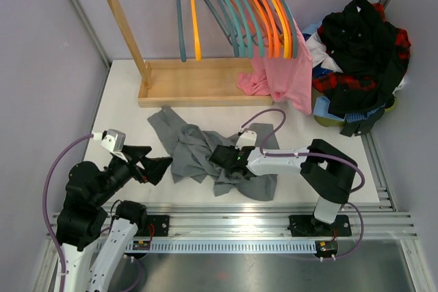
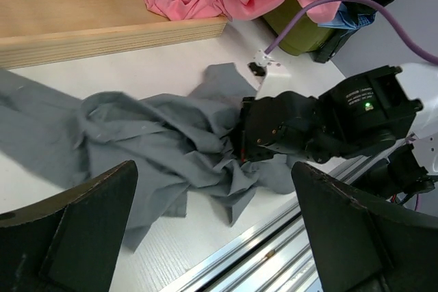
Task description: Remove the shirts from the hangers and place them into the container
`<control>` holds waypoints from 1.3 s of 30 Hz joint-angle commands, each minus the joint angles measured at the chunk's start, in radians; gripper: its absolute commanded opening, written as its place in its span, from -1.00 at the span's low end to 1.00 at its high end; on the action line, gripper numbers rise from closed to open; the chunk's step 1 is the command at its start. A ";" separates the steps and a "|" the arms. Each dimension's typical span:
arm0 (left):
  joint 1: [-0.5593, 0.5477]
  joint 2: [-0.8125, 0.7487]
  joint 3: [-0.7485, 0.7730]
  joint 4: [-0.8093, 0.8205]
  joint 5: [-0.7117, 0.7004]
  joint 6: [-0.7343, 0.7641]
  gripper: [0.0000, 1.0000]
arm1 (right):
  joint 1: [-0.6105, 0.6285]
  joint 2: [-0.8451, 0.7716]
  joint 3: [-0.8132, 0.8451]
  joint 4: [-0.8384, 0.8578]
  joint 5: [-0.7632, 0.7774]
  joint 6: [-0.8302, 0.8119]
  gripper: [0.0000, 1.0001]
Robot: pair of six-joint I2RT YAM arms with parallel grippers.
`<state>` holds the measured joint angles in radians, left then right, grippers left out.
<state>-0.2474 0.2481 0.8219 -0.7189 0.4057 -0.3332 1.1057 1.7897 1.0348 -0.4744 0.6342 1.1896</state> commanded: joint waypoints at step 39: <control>0.002 0.117 -0.018 0.148 0.170 -0.072 0.98 | -1.009 -0.534 0.688 0.333 0.193 -0.849 -1.00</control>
<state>-0.2474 0.3599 0.8070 -0.6323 0.5339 -0.3931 0.1120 1.1511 1.5234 -0.3801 1.0035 0.5350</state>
